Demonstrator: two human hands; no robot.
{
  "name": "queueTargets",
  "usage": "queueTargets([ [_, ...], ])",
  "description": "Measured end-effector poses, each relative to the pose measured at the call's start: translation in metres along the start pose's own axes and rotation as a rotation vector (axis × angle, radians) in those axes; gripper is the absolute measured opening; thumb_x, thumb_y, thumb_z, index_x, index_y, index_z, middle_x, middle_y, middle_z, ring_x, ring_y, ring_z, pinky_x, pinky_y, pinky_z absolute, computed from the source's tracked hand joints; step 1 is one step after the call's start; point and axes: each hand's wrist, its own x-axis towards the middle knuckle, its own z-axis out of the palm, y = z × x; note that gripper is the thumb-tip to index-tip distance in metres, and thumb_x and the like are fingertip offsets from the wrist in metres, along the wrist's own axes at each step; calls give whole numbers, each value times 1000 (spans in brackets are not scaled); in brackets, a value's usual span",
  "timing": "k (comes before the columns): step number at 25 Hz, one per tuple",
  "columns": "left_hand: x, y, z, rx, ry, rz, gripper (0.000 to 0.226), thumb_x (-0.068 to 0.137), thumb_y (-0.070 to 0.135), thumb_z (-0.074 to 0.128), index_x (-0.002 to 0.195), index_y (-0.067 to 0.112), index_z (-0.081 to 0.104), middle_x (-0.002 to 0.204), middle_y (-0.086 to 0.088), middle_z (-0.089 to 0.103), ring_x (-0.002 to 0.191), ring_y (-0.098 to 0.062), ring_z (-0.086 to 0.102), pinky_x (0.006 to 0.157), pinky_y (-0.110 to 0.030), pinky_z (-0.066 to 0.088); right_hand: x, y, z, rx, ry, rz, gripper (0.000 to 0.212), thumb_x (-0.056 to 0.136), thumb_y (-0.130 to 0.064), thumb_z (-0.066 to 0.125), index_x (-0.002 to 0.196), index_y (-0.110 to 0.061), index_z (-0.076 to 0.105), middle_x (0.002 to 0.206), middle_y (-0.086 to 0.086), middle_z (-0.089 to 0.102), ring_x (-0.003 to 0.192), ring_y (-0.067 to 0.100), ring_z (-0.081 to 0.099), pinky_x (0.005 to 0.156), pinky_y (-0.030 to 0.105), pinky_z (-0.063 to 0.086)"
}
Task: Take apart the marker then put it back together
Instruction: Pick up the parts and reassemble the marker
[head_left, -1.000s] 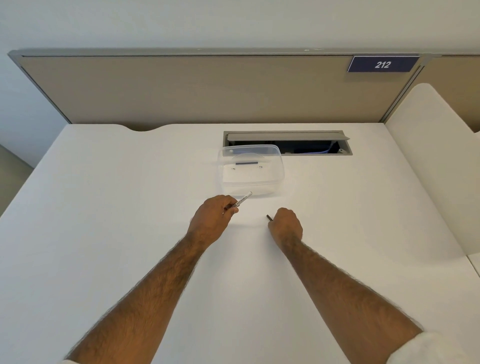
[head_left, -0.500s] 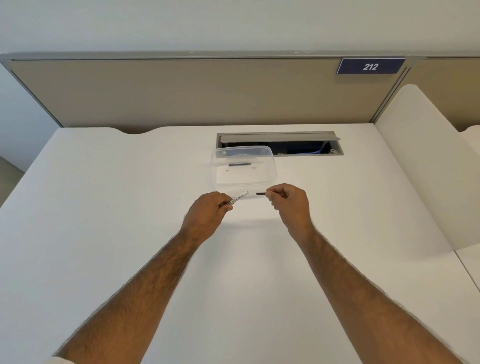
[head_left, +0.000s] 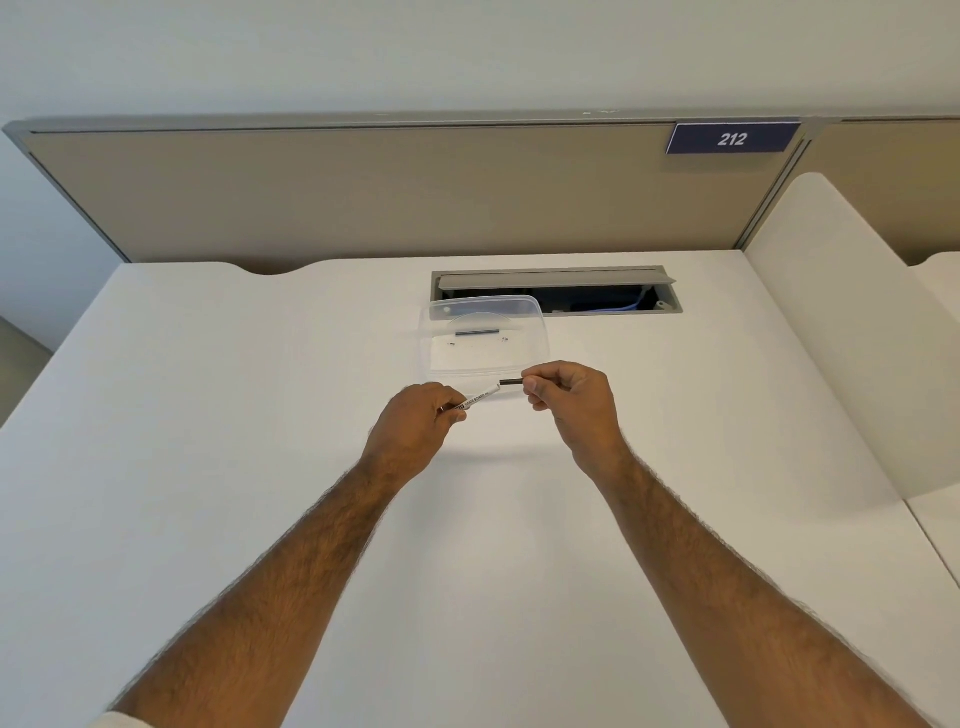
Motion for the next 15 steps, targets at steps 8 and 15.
queueTargets([
  [8, 0, 1, -1, 4, -1, 8, 11, 95, 26, 62, 97, 27, 73, 87, 15, 67, 85, -12, 58, 74, -31, 47, 1, 4, -2, -52, -15, -5, 17, 86, -1, 69, 83, -15, 77, 68, -2, 69, 63, 12, 59, 63, 24, 52],
  [15, 0, 1, -2, 47, -24, 51, 13, 95, 25, 60, 95, 30, 72, 86, 15, 65, 87, -15, 55, 75, -34, 46, 4, 4, -5, -287, -94, -108, 23, 85, -3, 71, 82, -25, 76, 67, -18, 70, 64, -3, 60, 66, 15, 48],
])
